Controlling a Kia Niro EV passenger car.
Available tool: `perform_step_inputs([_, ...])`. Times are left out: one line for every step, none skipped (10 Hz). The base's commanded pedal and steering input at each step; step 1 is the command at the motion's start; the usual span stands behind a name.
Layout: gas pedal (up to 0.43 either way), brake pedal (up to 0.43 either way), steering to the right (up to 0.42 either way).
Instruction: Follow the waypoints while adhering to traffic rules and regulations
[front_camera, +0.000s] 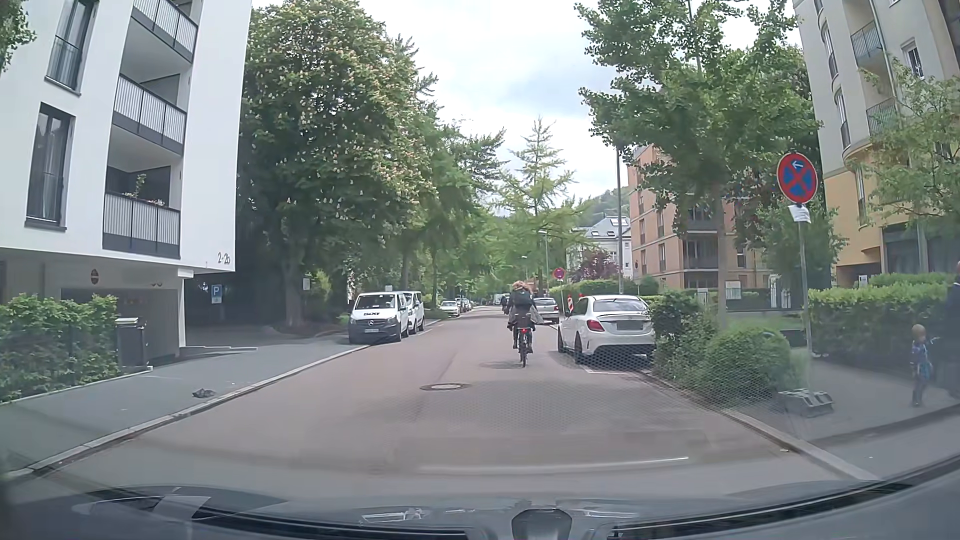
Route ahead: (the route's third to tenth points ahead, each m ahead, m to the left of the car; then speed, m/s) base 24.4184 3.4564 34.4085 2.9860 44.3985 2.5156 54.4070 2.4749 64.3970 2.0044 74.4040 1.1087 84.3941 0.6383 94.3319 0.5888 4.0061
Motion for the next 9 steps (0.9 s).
perform_step_inputs([0.047, 0.0, 0.001])
perform_step_inputs([0.047, 0.0, 0.001])
perform_step_inputs([0.047, 0.0, 0.001])
perform_step_inputs([0.047, 0.0, 0.001])
perform_step_inputs([0.047, 0.0, 0.001])
perform_step_inputs([0.047, 0.0, 0.001])
perform_step_inputs([0.047, 0.0, 0.001])
perform_step_inputs([0.047, 0.0, 0.001])
perform_step_inputs([0.047, 0.0, 0.0])
